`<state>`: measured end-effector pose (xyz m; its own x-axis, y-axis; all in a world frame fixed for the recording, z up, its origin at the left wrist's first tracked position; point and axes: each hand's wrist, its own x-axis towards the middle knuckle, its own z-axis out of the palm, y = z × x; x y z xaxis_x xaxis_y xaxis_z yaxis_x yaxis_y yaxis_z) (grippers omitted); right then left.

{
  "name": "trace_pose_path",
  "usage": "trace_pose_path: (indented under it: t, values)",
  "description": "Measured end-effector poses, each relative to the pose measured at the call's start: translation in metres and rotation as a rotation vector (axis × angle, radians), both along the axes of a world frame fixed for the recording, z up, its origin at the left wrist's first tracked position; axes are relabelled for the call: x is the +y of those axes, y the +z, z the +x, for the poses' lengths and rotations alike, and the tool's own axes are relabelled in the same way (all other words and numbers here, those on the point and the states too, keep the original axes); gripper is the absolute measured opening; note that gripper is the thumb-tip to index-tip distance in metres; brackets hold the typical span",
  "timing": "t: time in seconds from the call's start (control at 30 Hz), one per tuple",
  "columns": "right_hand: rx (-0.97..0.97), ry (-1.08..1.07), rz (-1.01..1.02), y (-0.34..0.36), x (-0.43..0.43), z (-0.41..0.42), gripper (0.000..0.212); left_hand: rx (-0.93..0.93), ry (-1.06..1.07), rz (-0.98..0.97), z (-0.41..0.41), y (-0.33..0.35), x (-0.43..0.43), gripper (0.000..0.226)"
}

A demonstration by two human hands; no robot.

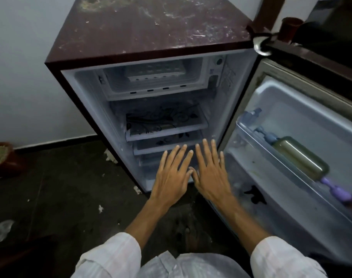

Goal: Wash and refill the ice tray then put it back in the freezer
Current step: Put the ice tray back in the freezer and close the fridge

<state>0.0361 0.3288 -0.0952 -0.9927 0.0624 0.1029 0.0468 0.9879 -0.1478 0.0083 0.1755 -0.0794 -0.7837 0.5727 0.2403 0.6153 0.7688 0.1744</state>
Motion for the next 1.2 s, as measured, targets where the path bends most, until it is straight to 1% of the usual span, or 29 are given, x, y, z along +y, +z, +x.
trace_pose_path:
  t: [0.13, 0.27, 0.37, 0.53, 0.77, 0.9, 1.0, 1.07, 1.2]
  values:
    - [-0.004, -0.107, -0.004, -0.009, 0.000, 0.064, 0.069, -0.022, -0.108, 0.024, 0.044, -0.008, 0.009, 0.057]
    - [-0.047, -0.212, 0.002, -0.022, 0.003, 0.128, 0.067, -0.034, -0.195, 0.023, 0.082, -0.019, 0.020, 0.057]
    - [-0.104, -0.322, 0.006, -0.029, 0.011, 0.172, 0.071, -0.065, -0.291, -0.006, 0.107, -0.023, 0.035, 0.059]
    - [-0.144, -0.478, 0.013, -0.028, 0.032, 0.236, 0.082, -0.096, -0.458, -0.024, 0.145, -0.024, 0.069, 0.060]
    - [-0.138, -0.692, -0.013, -0.014, 0.075, 0.304, 0.083, -0.104, -0.641, 0.010, 0.195, -0.017, 0.124, 0.057]
    - [-0.111, -0.734, 0.006, -0.004, 0.107, 0.335, 0.084, -0.098, -0.710, 0.039, 0.223, -0.016, 0.157, 0.055]
    - [-0.072, -0.743, 0.008, 0.003, 0.132, 0.359, 0.084, -0.087, -0.773, 0.024, 0.243, -0.024, 0.183, 0.054]
    - [-0.045, -0.736, 0.013, 0.006, 0.149, 0.373, 0.082, -0.093, -0.768, 0.023, 0.253, -0.028, 0.202, 0.054]
    - [0.053, -0.674, -0.047, 0.014, 0.193, 0.393, 0.080, -0.105, -0.732, 0.091, 0.279, -0.031, 0.237, 0.054]
